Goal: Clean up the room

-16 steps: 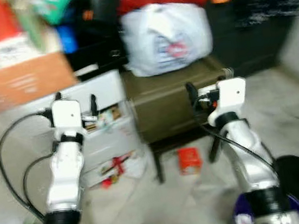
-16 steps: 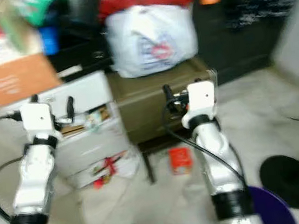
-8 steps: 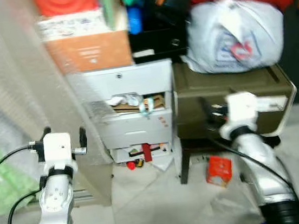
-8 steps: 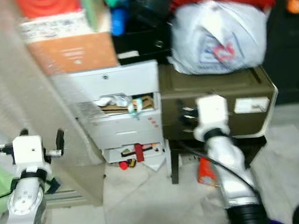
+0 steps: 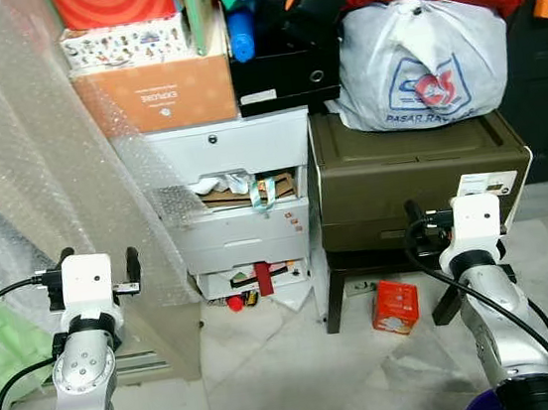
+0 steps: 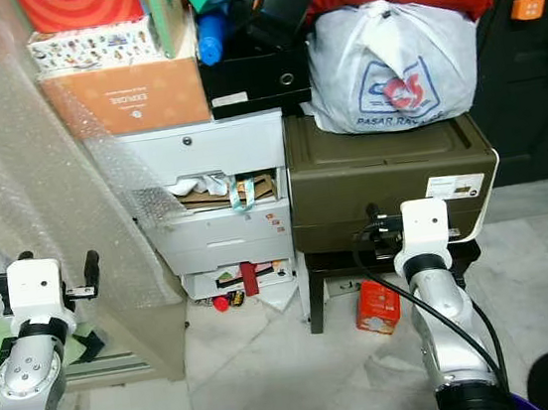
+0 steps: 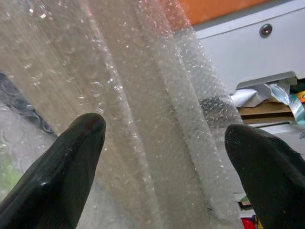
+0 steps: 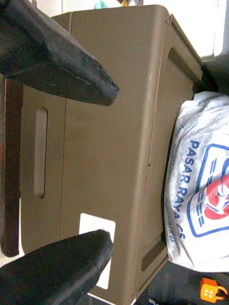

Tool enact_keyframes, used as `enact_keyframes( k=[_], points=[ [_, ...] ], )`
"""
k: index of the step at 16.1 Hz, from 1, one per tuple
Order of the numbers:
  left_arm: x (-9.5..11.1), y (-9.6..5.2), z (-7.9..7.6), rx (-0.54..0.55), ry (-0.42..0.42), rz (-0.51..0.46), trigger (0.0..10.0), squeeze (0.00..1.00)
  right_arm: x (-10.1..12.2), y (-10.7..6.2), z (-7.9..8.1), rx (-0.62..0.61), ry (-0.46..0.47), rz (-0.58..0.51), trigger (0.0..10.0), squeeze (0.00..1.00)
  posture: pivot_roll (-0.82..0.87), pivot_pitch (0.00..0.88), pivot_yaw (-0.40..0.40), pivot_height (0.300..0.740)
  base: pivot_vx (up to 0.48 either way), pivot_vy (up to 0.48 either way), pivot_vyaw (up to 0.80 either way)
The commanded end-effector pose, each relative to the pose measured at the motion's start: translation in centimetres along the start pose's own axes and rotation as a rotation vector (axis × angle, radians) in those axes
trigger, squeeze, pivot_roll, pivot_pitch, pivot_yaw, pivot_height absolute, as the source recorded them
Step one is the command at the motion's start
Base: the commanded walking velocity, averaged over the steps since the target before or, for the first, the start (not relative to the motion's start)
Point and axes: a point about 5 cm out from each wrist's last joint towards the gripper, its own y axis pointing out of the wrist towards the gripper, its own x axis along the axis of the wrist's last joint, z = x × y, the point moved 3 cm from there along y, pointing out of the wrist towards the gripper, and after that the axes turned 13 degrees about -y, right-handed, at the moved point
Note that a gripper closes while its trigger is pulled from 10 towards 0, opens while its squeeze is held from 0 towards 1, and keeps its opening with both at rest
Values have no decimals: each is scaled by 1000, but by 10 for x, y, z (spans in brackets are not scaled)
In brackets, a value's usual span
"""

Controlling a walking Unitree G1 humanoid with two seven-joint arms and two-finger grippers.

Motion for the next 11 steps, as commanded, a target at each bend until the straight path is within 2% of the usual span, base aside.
enact_keyframes(
  k=[1, 3, 5, 7, 8, 9, 10, 11],
  points=[
    [-6, 0, 7, 8, 14, 37, 10000, 0, 6, 2, 4, 6, 1, -26, 10000, 0, -22, 0, 38, 740, 0, 0, 0],
    [-7, 1, 13, 31, 12, 48, 10000, 0, 6, 1, 6, 11, -2, -25, 10000, 0, -20, 0, 39, 740, 0, 0, 0],
    [1, 7, 13, 37, -10, 20, 10000, 0, 9, 2, 5, 5, -6, -32, 10000, 0, -20, 0, 39, 740, 0, 0, 759],
    [27, 14, -4, -19, -44, -75, 10000, 0, 28, 3, -1, -34, -11, -93, 10000, 0, -26, 0, 38, 740, 0, 0, 800],
    [47, 16, -19, -65, -71, -147, 10000, 0, 51, 4, -3, -55, -9, -160, 10000, 0, -32, 0, 38, 740, 0, 0, 800],
    [49, 16, -22, -73, -72, -155, 10000, 0, 55, 4, -2, -55, -9, -172, 10000, 0, -32, 0, 38, 740, 0, 0, 800],
    [60, 16, -34, -105, -90, -188, 10000, 0, 74, 3, 2, -46, 1, -225, 10000, 0, -47, 0, 38, 740, 0, 0, 800],
    [63, 16, -41, -118, -110, -194, 10000, 0, 82, 1, 6, -35, 15, -245, 10000, 0, -47, 0, 38, 740, 0, 0, 800]
  ],
)
